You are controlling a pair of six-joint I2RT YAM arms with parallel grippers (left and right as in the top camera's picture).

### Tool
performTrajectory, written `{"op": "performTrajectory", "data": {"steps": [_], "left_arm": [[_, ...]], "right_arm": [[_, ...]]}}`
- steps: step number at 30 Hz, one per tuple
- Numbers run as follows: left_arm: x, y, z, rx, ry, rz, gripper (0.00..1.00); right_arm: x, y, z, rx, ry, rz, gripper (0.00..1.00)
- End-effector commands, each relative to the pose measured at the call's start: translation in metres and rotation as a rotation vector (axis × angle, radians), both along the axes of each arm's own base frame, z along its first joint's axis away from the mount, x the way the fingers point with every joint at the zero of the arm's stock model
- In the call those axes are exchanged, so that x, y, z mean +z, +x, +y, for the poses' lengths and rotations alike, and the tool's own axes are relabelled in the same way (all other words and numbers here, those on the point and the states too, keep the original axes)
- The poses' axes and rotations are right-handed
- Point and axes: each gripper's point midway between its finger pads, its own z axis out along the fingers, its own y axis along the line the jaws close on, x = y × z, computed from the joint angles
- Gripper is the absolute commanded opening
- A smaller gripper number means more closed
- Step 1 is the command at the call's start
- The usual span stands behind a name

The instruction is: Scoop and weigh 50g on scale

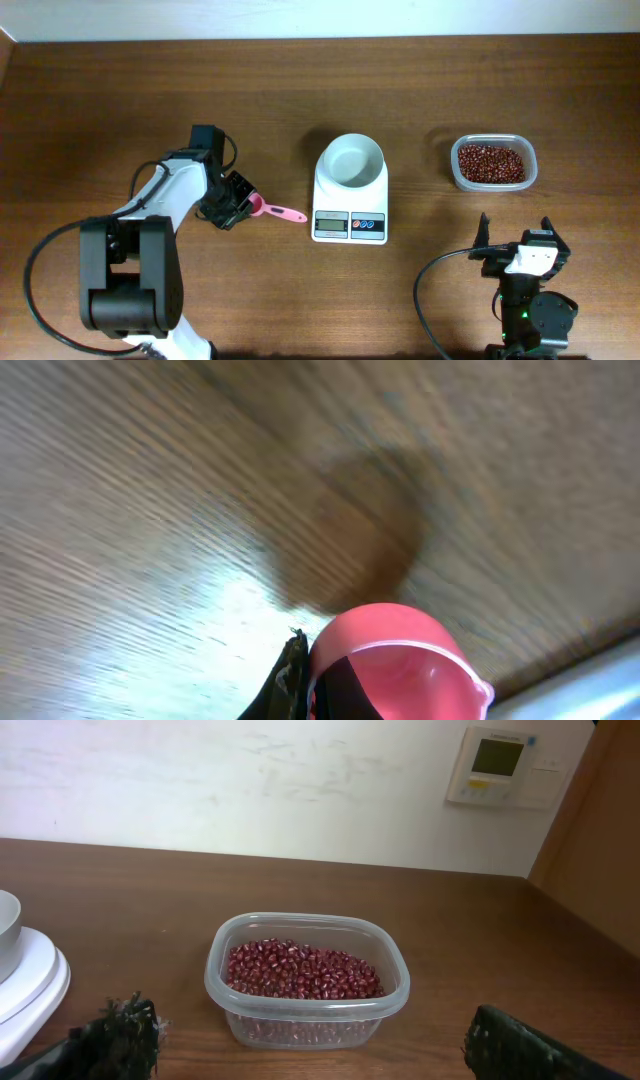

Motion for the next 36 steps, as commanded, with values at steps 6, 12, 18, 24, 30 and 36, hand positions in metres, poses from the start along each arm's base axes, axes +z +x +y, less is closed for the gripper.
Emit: {"op": "performTrajectory", "data": {"steps": [6,12,18,24,30,36], "left_arm": [[0.017,0.011,-0.034,0.156,-0.225,0.048,0.0],[0.017,0.011,-0.034,0.156,-0.225,0.047,0.0],[0.017,0.011,-0.034,0.156,-0.225,0.048,0.0],[0.017,0.011,-0.034,0.156,-0.224,0.047,0.0],[0.017,0.011,-0.034,0.156,-0.225,0.048,0.0],[0.021,0.011,-0.038,0.124,-0.249,0.033,0.0]], "right_arm": [[-0.003,0.001,0.008,0.011,0.394,-0.032,0.99],[0.003,0.0,0.046,0.2,0.812,-0.007,0.99],[0.005,-0.007,0.075,0.331,1.094,0.083,0.99],[0.047,-0.012,0.084,0.477,1.038,-0.047,0.99],[0.105,-0.028,0.091,0.605,0.939,-0.202,0.99],[0.149,-0.038,0.094,0.557,0.709,-0.123,0.98]]}}
